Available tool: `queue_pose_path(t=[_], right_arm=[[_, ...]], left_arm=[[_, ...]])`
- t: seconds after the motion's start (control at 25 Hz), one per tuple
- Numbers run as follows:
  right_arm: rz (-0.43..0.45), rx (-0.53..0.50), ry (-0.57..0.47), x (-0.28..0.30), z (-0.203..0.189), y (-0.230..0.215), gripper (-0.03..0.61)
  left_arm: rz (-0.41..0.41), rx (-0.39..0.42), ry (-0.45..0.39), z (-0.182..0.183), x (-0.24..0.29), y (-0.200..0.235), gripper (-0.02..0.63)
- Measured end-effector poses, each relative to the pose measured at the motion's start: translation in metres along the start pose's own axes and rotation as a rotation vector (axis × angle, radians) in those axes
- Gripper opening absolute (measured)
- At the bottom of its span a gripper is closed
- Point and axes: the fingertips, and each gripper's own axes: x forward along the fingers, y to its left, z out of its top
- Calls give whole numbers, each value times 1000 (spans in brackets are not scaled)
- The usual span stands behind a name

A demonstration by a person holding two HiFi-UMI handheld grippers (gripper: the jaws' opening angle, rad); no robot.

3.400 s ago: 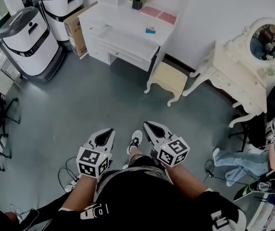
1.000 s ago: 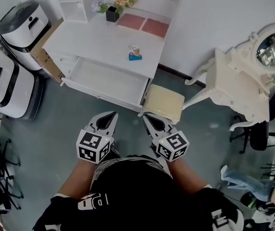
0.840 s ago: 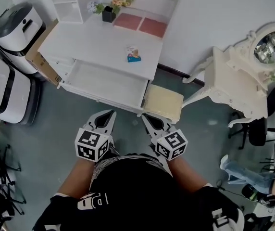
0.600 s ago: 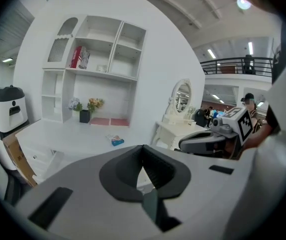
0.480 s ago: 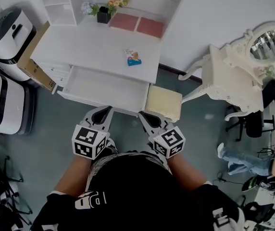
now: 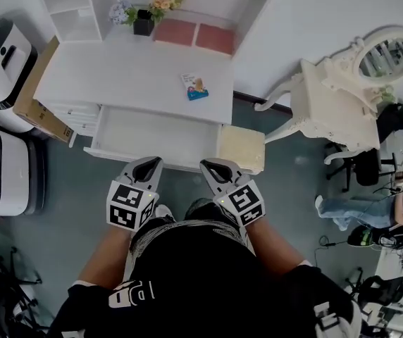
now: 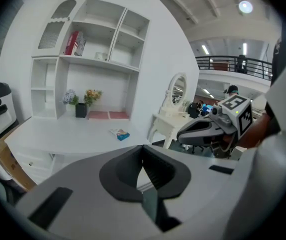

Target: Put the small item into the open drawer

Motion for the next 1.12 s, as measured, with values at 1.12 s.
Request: queue_pose_path(t=[1.12], right_arm=[[-92,152,47,115,-9,-195,81]], left_arm=[[135,-22,52,57,108,77,14]])
